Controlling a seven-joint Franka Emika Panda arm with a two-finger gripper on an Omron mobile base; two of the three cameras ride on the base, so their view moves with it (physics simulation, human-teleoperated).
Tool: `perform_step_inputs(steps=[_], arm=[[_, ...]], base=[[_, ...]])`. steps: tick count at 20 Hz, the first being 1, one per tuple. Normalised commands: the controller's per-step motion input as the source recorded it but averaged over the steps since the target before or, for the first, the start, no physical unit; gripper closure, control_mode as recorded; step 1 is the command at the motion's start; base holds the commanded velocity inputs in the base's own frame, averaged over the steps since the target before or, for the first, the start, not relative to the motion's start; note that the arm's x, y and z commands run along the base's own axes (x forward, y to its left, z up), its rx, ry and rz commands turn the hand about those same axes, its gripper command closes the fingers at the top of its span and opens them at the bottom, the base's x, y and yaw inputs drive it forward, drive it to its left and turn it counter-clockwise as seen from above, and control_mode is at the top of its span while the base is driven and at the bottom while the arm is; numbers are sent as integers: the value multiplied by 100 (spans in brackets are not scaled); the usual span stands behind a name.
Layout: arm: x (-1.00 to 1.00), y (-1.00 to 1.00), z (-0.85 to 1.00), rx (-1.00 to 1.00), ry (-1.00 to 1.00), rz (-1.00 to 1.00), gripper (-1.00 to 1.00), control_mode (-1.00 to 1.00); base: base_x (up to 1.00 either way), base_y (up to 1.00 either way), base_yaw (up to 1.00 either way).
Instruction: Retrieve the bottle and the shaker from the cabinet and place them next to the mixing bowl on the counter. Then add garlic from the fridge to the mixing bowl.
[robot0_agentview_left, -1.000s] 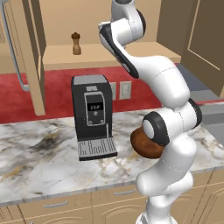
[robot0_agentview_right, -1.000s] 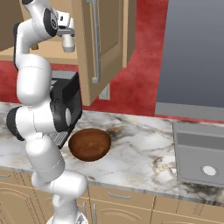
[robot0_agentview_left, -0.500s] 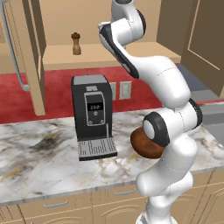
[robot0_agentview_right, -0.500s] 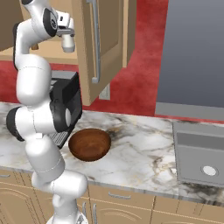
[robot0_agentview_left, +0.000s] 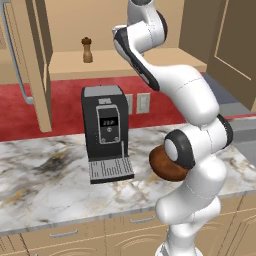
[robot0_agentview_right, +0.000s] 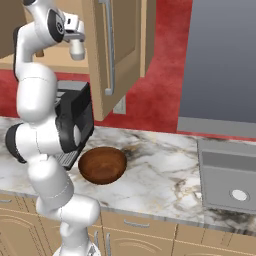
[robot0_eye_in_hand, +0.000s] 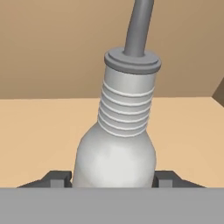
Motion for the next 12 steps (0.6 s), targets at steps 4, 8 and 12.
perform_step_inputs(steps=[4, 8, 12], arm=[[-58, 0, -4, 0, -7, 0, 100, -100], [-79, 0, -5, 0, -10, 0, 100, -100], [-83, 1, -7, 0, -11, 0, 100, -100]], base=[[0, 0, 0], [0, 0, 0], [0, 0, 0]])
